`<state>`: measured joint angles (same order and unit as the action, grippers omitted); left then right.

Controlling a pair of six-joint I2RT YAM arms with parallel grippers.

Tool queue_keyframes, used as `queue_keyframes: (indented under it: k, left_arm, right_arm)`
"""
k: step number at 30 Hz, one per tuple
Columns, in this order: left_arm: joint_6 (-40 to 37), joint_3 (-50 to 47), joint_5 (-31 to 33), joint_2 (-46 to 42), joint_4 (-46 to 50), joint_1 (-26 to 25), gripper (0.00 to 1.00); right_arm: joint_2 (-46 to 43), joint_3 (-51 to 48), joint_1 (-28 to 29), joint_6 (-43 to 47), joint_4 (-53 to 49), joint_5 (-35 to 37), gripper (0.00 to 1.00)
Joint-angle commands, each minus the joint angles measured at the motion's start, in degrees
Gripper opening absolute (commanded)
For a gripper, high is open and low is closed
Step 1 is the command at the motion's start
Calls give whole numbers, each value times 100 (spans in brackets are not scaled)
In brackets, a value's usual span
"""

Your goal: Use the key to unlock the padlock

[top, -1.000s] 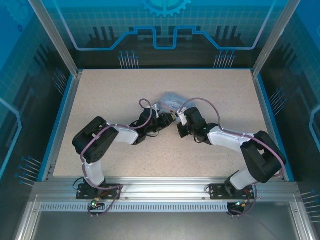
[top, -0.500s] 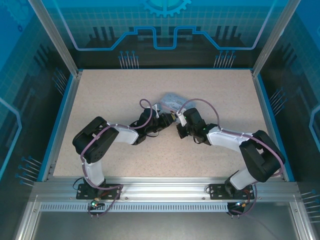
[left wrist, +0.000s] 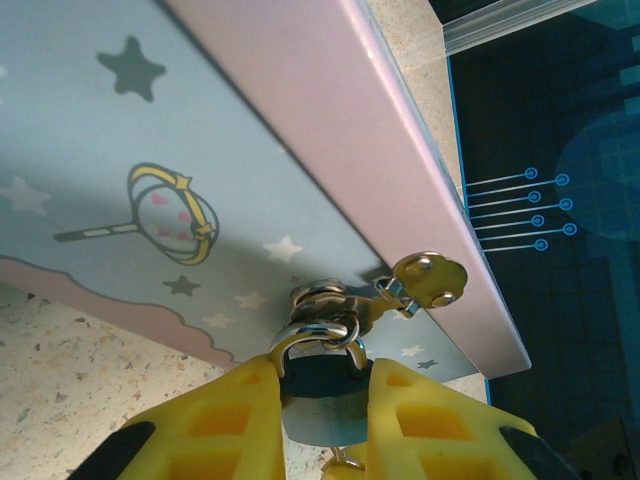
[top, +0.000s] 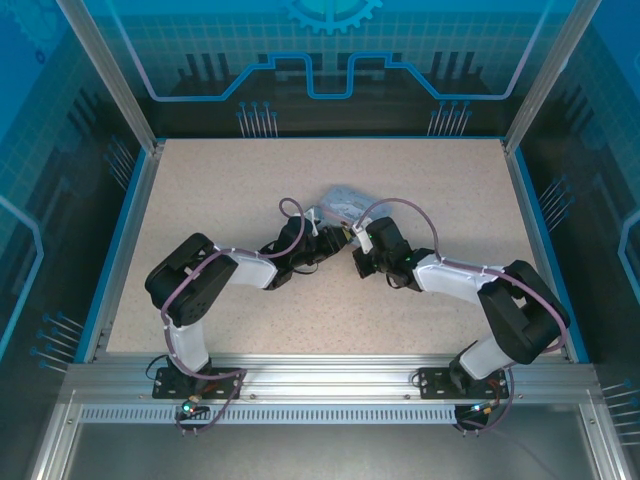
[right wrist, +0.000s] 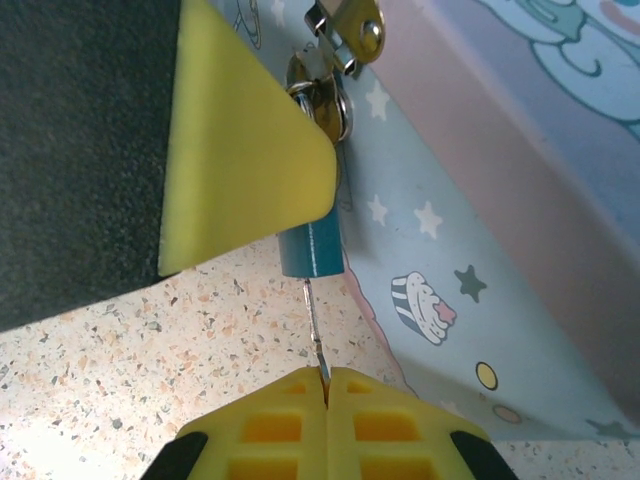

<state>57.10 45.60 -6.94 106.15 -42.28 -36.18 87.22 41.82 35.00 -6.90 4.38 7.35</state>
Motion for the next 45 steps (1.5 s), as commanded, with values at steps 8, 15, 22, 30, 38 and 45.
queue_keyframes:
  k: [8,15,22,30,38,45]
  left_arm:
    - [76,17,-97,69,-235,-42,21]
    - [89,11,-115,67,-237,-42,21]
    - [122,5,-123,41,-263,-44,21]
    - [151,-7,-132,0,-263,-45,21]
    - [184,-18,-131,-37,-272,-44,21]
    - [190,-13,-131,-63,-246,-50,21]
  right_arm:
    - [-245,-100,-34,-157,229,14,0]
    - [-168,-53,-59,-191,285,-58,0]
    - [-83,-32,-55,-238,392,-82,0]
    - [-117,-126,-179,-367,700,-184,0]
    - [-72,-240,-268,-413,1078,-503,0]
    - [-8,-369,-321,-558,1670,-660,0]
